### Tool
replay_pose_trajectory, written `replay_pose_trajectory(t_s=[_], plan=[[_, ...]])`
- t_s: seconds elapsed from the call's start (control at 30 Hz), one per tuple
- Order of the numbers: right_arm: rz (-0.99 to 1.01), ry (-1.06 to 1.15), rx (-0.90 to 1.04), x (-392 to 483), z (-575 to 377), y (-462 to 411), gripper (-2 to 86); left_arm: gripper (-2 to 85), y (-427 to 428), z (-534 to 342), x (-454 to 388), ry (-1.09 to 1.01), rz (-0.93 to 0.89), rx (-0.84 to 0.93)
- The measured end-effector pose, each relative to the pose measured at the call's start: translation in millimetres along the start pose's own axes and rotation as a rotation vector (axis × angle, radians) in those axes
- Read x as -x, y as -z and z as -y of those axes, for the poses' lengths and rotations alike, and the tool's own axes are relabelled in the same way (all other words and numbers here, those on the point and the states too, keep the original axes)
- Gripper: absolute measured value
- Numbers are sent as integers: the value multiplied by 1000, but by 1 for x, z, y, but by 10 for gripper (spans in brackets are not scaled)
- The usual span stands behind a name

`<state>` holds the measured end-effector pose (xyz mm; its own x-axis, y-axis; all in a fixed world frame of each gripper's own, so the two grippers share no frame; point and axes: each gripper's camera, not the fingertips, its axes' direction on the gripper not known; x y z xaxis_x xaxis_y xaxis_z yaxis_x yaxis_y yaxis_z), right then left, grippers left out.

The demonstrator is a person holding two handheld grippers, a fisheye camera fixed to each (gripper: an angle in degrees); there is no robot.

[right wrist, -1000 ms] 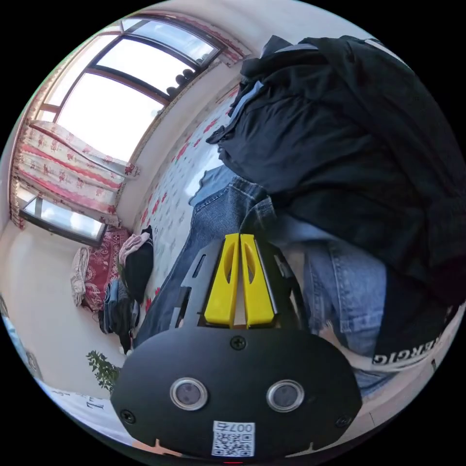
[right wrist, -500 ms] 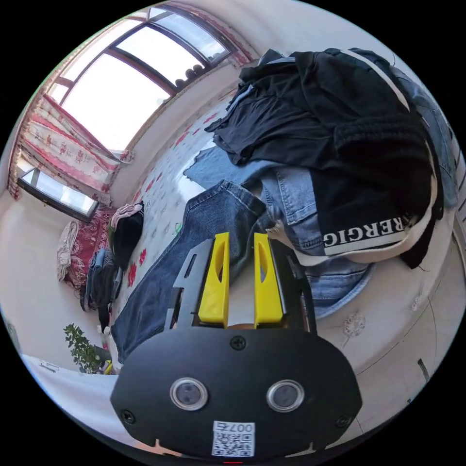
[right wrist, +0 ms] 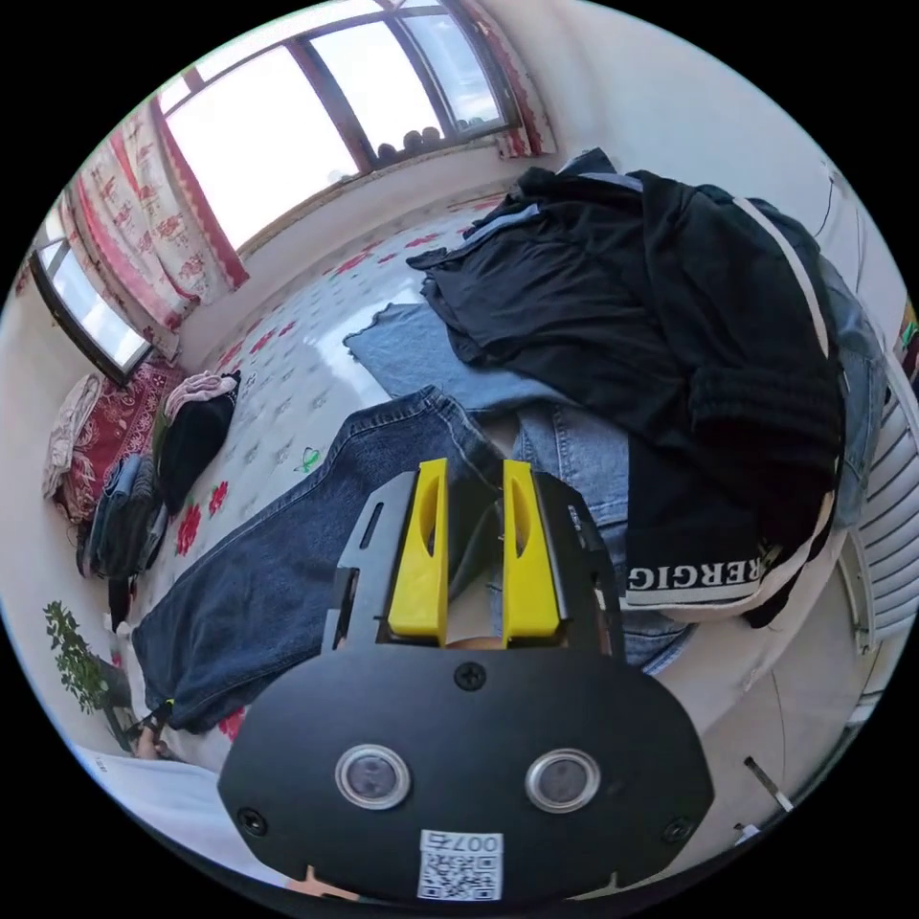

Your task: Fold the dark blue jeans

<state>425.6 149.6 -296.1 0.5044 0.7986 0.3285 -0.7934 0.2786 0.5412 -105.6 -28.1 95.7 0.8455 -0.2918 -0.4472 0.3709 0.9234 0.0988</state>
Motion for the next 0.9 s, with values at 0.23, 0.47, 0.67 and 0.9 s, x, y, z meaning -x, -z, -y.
replay_pose_trajectory(t_s=[0.23,0.47,0.67,0.9], plan=[[49,28,143,-28,38,-24,15,39,0,8,14,-33,42,39],[46,27,1,-68,33,41,5,0,5,26,28,-54,93,103],[220,-237,0,-143,-1,16,43,42,33,20,67,61,-29,46],[427,-388,38,-169,-70,9,77,82,91,-26,132,269,-255,-144]])
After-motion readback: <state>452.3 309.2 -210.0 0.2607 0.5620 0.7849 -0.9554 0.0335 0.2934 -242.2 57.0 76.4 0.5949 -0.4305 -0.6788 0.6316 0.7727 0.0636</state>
